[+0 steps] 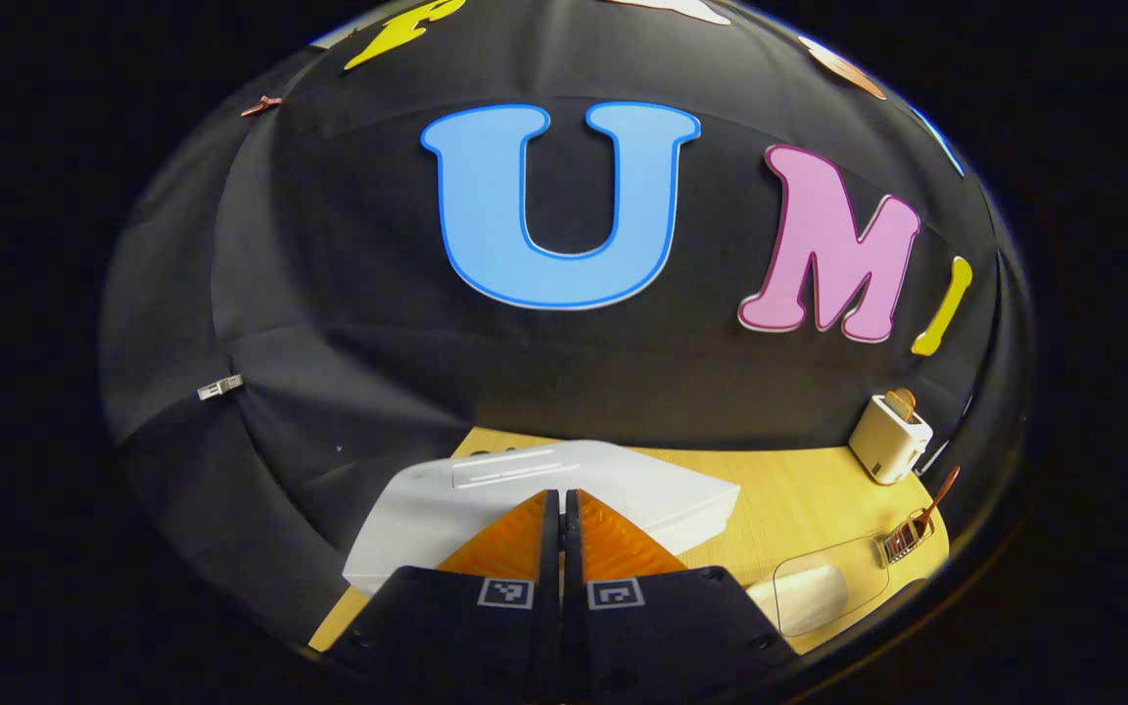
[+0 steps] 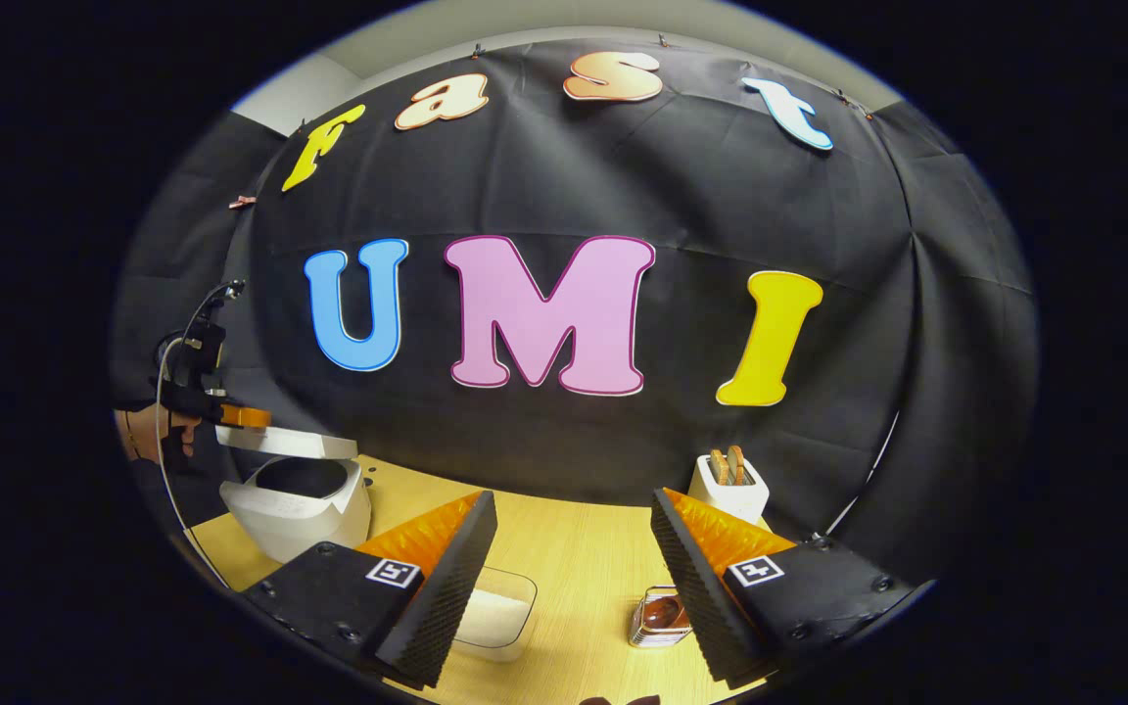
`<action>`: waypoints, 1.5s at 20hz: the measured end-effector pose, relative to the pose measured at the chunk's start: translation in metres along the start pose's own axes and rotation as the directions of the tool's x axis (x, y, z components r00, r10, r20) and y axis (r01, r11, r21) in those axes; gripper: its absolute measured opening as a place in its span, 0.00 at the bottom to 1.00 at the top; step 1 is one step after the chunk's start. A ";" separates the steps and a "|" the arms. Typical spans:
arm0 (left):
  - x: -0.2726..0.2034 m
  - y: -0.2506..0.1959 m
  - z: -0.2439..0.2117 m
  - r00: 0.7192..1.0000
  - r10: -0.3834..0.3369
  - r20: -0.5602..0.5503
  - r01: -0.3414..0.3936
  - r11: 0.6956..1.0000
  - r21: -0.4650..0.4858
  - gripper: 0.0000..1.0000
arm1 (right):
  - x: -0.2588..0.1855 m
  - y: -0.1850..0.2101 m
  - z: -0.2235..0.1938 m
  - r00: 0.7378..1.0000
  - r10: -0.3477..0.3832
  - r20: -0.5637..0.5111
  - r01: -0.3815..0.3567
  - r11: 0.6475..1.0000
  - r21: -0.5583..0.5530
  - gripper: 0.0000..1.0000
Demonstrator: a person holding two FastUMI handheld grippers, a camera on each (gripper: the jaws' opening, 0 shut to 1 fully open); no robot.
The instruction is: Close the left gripper, press the button to open the rice cooker; take a wooden spoon from the chopstick holder with the right hand, scoop a spoonful of rice and pour it into the rice cooker, then put the wooden spoon back into the chopstick holder.
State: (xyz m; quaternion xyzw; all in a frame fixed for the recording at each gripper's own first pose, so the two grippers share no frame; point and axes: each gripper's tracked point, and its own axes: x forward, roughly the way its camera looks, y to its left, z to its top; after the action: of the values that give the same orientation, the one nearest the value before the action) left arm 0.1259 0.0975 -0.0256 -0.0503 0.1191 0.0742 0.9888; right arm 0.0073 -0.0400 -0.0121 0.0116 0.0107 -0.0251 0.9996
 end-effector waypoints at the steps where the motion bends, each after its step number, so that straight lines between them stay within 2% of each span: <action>1: 0.001 0.004 0.008 1.000 0.007 0.014 -0.007 1.000 0.003 0.06 | 0.000 -0.001 0.000 1.000 0.000 0.000 0.000 1.000 -0.001 0.98; 7: 0.007 0.021 0.056 0.992 0.049 0.120 -0.053 0.998 0.028 0.06 | 0.000 -0.003 0.002 1.000 -0.004 0.004 0.004 1.000 0.003 0.98; 14: 0.019 0.037 0.109 0.960 0.086 0.266 -0.126 0.983 0.137 0.05 | 0.002 -0.002 0.000 1.000 -0.002 -0.006 0.002 1.000 0.005 0.98; 16: 0.018 0.038 0.118 0.952 0.088 0.294 -0.133 0.981 0.140 0.05 | 0.003 -0.003 0.000 1.000 -0.006 -0.008 0.006 1.000 0.005 0.98; 20: -0.003 0.026 0.143 0.914 0.062 0.401 -0.105 0.991 0.088 0.08 | 0.004 -0.012 -0.006 1.000 -0.020 -0.023 0.021 0.999 0.030 0.98; 21: -0.010 0.023 0.148 0.905 0.056 0.421 -0.097 0.992 0.078 0.11 | 0.004 -0.015 -0.009 0.999 -0.023 -0.028 0.024 0.999 0.046 0.98; 22: -0.017 0.020 0.150 0.898 0.051 0.436 -0.092 0.993 0.074 0.23 | 0.005 -0.018 -0.014 0.999 -0.029 -0.036 0.031 0.998 0.063 0.98; 23: -0.023 0.016 0.152 0.895 0.045 0.444 -0.088 0.993 0.076 0.27 | 0.006 -0.022 -0.018 0.998 -0.034 -0.044 0.037 0.996 0.082 0.98; 24: -0.027 0.012 0.152 0.893 0.038 0.448 -0.081 0.994 0.078 0.39 | 0.007 -0.027 -0.024 0.998 -0.041 -0.055 0.046 0.994 0.100 0.98; 25: -0.033 0.007 0.152 0.893 0.031 0.448 -0.073 0.994 0.077 0.46 | 0.008 -0.032 -0.030 0.997 -0.046 -0.063 0.054 0.991 0.120 0.98; 26: -0.036 0.002 0.151 0.894 0.025 0.448 -0.063 0.995 0.072 0.60 | 0.009 -0.036 -0.036 0.996 -0.050 -0.071 0.059 0.989 0.138 0.98; 27: -0.040 -0.003 0.149 0.896 0.017 0.443 -0.051 0.997 0.065 0.67 | 0.011 -0.041 -0.043 0.995 -0.053 -0.081 0.065 0.987 0.150 0.98; 28: -0.043 -0.010 0.145 0.901 0.004 0.435 -0.035 0.997 0.063 0.81 | 0.013 -0.046 -0.050 0.995 -0.054 -0.089 0.068 0.984 0.165 0.98; 30: -0.045 -0.020 0.135 0.911 -0.007 0.413 -0.021 0.998 0.065 0.96 | 0.017 -0.059 -0.064 0.992 -0.061 -0.107 0.081 0.976 0.200 0.98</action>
State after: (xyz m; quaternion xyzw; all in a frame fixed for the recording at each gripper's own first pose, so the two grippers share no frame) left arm 0.1165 0.0872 0.1180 0.0007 -0.0901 0.0826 0.9925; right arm 0.0196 -0.0984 -0.0775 0.1149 0.0588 -0.0612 0.9897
